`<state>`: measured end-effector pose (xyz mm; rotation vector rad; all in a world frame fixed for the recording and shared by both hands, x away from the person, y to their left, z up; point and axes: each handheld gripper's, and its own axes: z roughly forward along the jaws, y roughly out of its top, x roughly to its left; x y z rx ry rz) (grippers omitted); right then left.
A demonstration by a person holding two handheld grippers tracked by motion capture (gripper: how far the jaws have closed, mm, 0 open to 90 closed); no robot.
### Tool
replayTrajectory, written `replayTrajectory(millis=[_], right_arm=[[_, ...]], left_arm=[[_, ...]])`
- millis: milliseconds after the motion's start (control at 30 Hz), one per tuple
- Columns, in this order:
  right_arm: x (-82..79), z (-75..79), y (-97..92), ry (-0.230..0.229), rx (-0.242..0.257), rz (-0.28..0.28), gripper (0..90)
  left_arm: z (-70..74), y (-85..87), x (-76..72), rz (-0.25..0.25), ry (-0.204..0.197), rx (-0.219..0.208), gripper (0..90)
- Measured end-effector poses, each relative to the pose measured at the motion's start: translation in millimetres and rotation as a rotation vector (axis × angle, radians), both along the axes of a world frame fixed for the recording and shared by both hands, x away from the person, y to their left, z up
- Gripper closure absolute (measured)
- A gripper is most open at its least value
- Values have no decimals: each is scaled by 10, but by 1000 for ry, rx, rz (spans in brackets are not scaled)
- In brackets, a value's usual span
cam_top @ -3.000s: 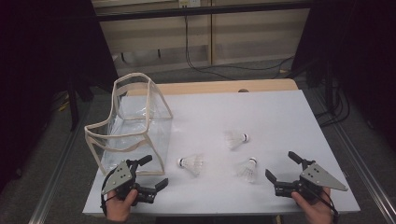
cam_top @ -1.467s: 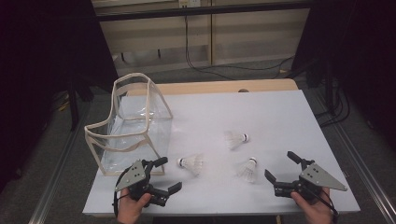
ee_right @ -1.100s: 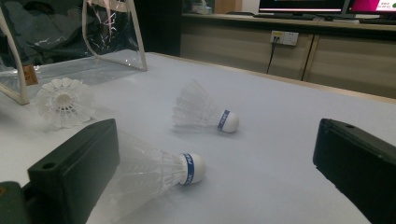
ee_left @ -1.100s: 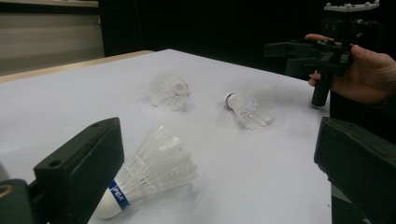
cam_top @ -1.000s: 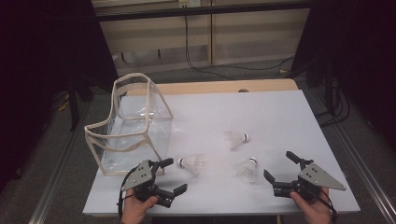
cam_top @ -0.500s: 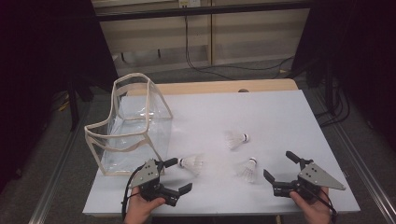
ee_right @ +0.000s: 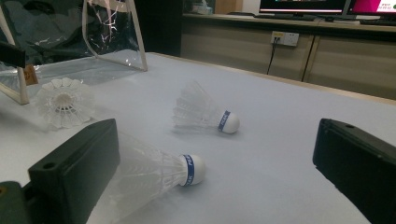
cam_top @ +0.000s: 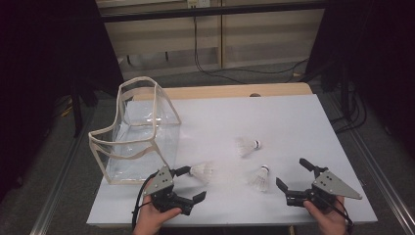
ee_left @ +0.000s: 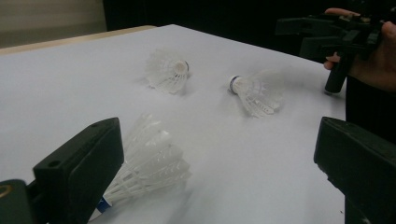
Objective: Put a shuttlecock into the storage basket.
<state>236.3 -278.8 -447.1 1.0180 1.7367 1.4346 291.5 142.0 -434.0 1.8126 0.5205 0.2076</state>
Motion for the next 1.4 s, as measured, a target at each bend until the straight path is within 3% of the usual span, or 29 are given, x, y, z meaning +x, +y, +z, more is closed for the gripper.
replayTrajectory(millis=[167, 633, 933, 1100, 1267, 1400], right_arm=[[0, 0, -2, -3, -1, 2, 6], [15, -5, 9, -2, 1, -1, 6], [17, -7, 10, -1, 2, 1, 7], [14, -4, 5, -2, 1, -2, 7], [15, -6, 8, 2, 2, -1, 8], [11, -1, 6, -1, 1, -1, 8]], left_arm=[[0, -56, -4, -9, 4, 20, 15], [-1, -213, 45, 14, 43, 59, 23], [0, -289, 92, 40, 48, 90, 28], [0, -325, 116, 74, 57, 106, 24], [-4, -365, 137, 96, 93, 112, 24], [-15, -379, 157, 129, 110, 147, 28]])
